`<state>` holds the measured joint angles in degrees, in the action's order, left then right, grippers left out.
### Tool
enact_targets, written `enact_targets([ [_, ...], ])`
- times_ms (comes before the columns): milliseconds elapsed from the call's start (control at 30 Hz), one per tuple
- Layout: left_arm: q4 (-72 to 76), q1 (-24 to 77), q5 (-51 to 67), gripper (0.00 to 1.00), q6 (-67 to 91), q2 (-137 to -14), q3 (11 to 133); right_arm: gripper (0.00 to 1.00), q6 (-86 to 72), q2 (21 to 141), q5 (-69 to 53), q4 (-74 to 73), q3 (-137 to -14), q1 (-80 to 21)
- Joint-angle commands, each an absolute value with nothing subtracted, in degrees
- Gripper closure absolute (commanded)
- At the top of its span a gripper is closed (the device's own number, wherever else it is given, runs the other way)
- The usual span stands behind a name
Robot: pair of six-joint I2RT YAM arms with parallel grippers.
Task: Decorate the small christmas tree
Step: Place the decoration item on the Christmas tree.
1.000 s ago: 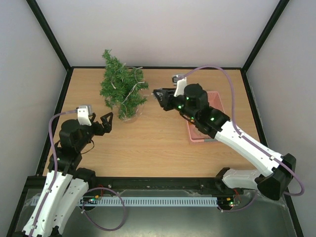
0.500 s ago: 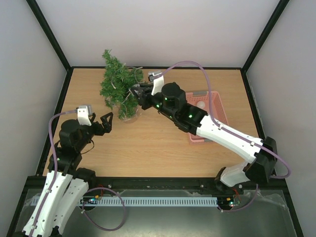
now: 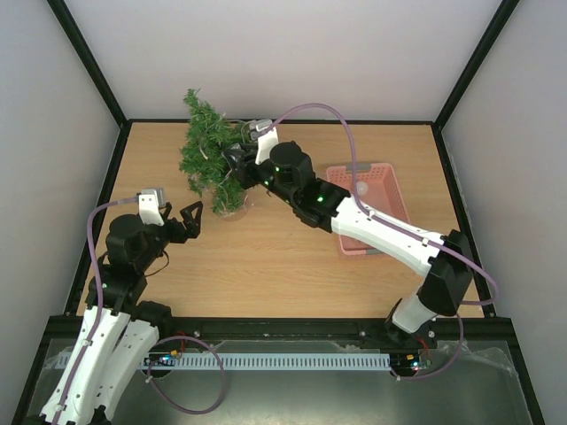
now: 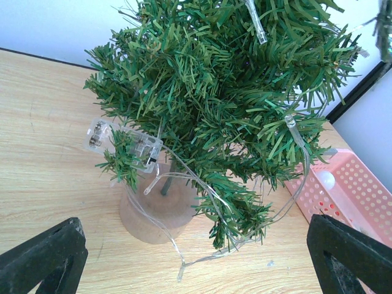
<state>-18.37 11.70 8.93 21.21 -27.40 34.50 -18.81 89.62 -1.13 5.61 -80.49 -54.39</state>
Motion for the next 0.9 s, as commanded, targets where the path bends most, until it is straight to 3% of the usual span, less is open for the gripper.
enact_targets([
  [0,-17.93,11.85,8.89,0.01,21.09,-26.64,34.94,0.62,-16.5,91.9,0.47,8.01,-84.03,-54.66],
  [567,-18.02,12.61,8.53,0.01,21.1,-26.07,34.99,0.6,-12.45,98.57,4.2,5.74,-89.25,-54.67],
  [867,-18.19,12.81,8.09,0.01,21.0,-25.57,35.11,0.45,-12.16,98.48,5.53,1.56,-91.92,-54.62],
])
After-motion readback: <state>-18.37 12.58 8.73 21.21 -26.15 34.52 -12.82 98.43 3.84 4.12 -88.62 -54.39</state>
